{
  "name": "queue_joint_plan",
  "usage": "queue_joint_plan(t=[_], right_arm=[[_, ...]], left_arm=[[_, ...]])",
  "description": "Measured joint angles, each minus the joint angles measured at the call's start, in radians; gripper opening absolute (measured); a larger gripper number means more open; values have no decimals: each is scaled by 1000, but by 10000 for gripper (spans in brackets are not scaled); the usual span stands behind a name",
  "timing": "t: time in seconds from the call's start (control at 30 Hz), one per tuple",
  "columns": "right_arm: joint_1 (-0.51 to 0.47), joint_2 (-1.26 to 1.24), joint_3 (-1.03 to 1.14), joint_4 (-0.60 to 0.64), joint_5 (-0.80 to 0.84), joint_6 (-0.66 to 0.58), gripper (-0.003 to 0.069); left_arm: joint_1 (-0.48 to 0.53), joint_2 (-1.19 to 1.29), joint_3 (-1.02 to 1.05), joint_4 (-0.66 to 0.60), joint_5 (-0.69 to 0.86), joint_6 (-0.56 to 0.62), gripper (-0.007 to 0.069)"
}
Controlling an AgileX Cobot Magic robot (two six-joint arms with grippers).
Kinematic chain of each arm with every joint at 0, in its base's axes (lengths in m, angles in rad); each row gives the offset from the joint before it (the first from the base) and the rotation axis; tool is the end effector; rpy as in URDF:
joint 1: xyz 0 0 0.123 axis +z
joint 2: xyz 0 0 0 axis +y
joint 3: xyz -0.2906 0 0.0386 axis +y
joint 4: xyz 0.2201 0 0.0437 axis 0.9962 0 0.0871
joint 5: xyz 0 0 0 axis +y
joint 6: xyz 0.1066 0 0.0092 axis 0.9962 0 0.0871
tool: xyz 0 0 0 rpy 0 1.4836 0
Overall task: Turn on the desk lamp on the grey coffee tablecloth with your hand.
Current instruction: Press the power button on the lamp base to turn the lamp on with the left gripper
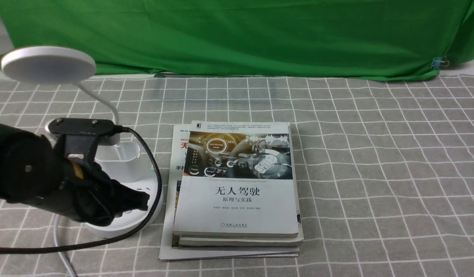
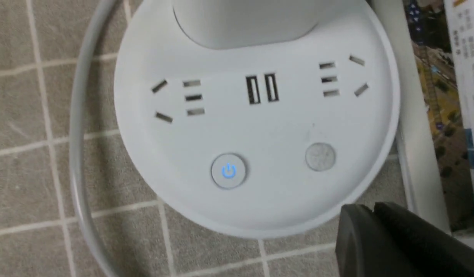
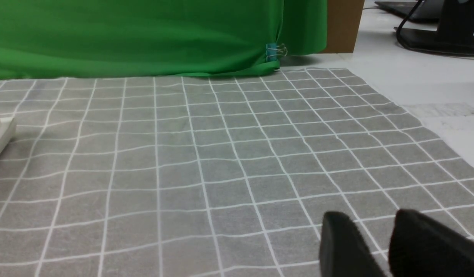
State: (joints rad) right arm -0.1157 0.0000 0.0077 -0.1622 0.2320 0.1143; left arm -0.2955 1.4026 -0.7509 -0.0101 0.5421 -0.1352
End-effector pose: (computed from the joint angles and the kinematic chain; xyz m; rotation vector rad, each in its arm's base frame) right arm 0.0348 -0.0081 0.1876 0.0896 1.7202 -0.1498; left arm 0.2282 -0.0700 0.2215 0.2051 2.6781 -0.1452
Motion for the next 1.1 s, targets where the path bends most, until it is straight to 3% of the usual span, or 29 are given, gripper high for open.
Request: queue_joint_plan(t=[0.33,1.1], right_arm=[[0,0,0,0,0,0,245],[0,0,0,0,0,0,245]], left_arm=[[-4,83,0,164,-142,-45,19],[-4,161,-9,156,-151,-47,19]])
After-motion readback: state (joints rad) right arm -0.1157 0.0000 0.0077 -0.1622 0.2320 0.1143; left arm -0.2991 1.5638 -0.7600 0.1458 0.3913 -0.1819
